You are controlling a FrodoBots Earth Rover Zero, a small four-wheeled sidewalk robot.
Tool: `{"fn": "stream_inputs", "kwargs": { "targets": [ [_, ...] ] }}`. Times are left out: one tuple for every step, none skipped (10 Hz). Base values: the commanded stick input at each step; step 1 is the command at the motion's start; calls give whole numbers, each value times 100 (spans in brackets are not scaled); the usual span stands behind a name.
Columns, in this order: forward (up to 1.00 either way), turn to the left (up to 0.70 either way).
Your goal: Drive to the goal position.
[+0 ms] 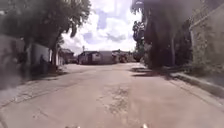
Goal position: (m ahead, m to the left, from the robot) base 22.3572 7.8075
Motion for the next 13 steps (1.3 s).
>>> {"fn": "stream_inputs", "kwargs": {
  "targets": [
    [85, 26],
    [85, 0],
    [85, 0],
    [85, 0],
    [85, 0],
    [85, 0],
    [85, 0],
    [85, 0],
    [85, 0],
    [85, 0],
    [85, 0],
    [85, 0],
    [85, 0]
  ]
}}
